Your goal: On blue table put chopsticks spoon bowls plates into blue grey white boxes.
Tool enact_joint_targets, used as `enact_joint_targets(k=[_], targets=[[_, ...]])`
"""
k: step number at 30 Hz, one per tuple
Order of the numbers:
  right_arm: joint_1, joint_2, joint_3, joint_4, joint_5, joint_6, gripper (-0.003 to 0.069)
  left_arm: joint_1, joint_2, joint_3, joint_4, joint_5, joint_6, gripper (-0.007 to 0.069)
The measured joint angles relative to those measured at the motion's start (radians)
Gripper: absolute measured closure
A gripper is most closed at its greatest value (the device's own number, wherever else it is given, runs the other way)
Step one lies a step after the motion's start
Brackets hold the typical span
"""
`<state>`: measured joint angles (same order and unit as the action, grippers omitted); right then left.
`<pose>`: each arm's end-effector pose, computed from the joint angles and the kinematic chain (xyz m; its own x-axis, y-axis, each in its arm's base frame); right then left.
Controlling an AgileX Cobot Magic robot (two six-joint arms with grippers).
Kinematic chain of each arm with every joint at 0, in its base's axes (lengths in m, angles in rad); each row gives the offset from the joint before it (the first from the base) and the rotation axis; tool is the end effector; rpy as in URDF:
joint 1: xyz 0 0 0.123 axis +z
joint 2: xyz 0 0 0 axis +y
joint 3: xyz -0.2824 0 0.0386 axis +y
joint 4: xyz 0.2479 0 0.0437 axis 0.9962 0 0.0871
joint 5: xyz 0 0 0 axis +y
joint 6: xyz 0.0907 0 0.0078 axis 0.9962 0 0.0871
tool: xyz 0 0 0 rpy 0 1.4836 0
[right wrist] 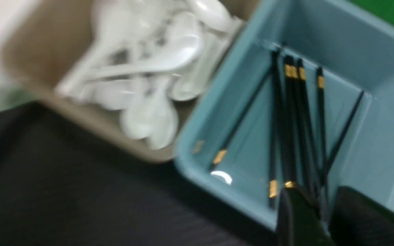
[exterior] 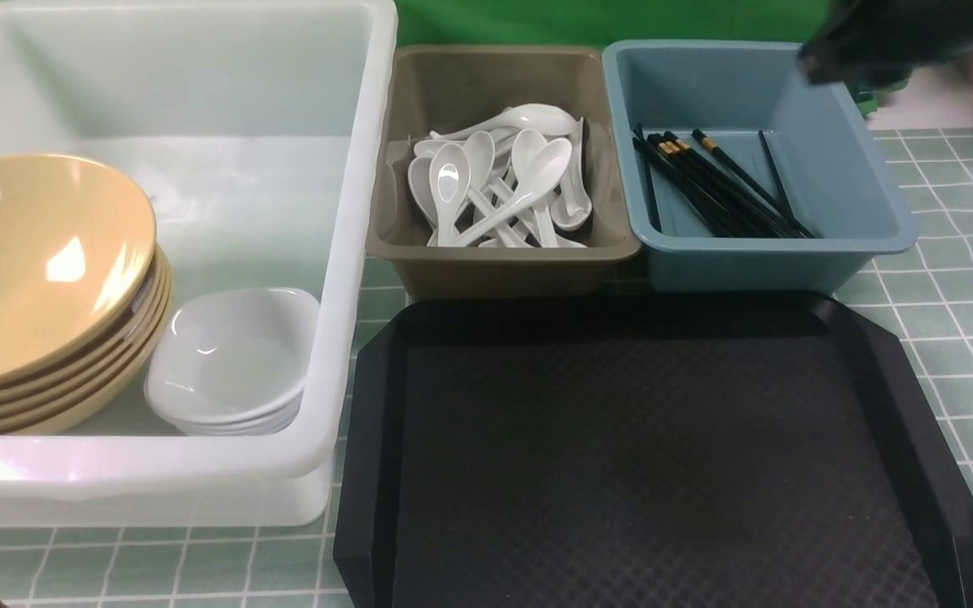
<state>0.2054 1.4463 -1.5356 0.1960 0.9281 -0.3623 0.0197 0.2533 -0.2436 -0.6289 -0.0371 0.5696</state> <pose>0.3030 0.0776 0.4128 -0.5664 -0.3616 -0.7406 -0.4644 0.8824 -0.0757 0.0750 0.0034 0.2821 0.1095 -0.0568 -0.9924 -0.0350 0.9975 -0.0609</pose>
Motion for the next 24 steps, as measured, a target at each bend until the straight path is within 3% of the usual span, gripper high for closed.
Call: enact_joint_targets(k=[6, 8, 17, 24], targets=[[-0.001, -0.229, 0.182, 0.169, 0.067, -0.088, 0.0573, 0.000, 0.000, 0.000, 0.000, 0.002, -0.001, 0.0620], [-0.002, -0.375, 0.353, 0.241, 0.072, -0.136, 0.0593, 0.000, 0.000, 0.000, 0.000, 0.002, -0.001, 0.0620], [-0.002, -0.760, 0.826, 0.252, 0.084, -0.140, 0.0594, 0.000, 0.000, 0.000, 0.000, 0.002, -0.001, 0.0620], [-0.002, -1.001, 0.980, 0.169, 0.076, -0.143, 0.0593, 0.000, 0.000, 0.000, 0.000, 0.021, -0.001, 0.0620]])
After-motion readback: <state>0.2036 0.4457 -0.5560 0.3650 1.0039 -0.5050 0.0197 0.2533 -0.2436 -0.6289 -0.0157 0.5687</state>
